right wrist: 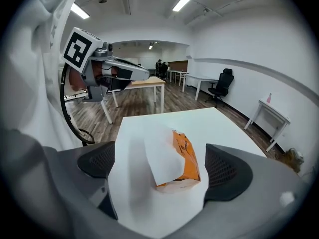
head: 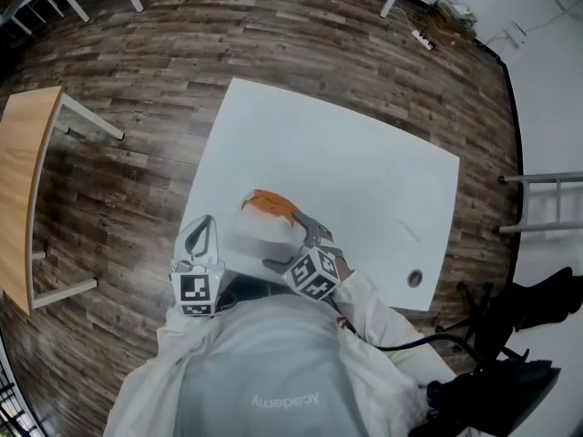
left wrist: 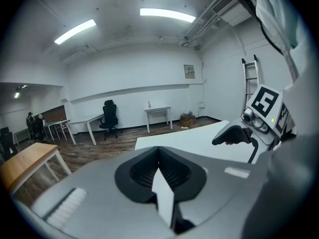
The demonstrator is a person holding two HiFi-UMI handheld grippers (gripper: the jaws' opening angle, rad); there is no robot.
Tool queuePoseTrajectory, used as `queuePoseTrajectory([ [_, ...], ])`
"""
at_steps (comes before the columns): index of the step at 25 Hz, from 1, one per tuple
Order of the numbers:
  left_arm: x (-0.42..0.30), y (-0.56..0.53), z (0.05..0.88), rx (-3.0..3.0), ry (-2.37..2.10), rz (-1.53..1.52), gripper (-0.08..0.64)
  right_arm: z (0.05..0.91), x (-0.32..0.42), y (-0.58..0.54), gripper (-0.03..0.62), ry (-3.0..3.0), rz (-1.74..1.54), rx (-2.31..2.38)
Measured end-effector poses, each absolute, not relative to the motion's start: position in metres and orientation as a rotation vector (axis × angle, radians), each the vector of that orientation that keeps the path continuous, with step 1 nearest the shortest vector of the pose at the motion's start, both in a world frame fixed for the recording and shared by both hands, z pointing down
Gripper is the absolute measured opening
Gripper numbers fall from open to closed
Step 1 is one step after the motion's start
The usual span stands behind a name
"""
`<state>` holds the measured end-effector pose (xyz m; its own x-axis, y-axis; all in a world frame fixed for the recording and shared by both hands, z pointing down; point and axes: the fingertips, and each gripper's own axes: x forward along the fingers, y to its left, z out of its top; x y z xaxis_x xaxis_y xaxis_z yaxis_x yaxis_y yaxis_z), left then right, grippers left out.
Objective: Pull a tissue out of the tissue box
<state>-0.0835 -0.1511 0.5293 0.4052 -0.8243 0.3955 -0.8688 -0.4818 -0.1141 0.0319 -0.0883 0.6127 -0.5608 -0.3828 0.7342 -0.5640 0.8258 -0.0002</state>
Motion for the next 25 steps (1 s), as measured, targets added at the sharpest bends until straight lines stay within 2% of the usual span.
queuePoseTrajectory([
  [20,-0.089,-0.152,0.531,2.495,-1.573,0.598,0.0,0.654,0.016,-0.094,0.557,-2.081,0.267,0.489],
  [25,-0.091,-0.148,0.533,2.48,-1.578,0.603,0.0,0.657,0.014,-0.1,0.503,-2.061,0.252,0.493],
])
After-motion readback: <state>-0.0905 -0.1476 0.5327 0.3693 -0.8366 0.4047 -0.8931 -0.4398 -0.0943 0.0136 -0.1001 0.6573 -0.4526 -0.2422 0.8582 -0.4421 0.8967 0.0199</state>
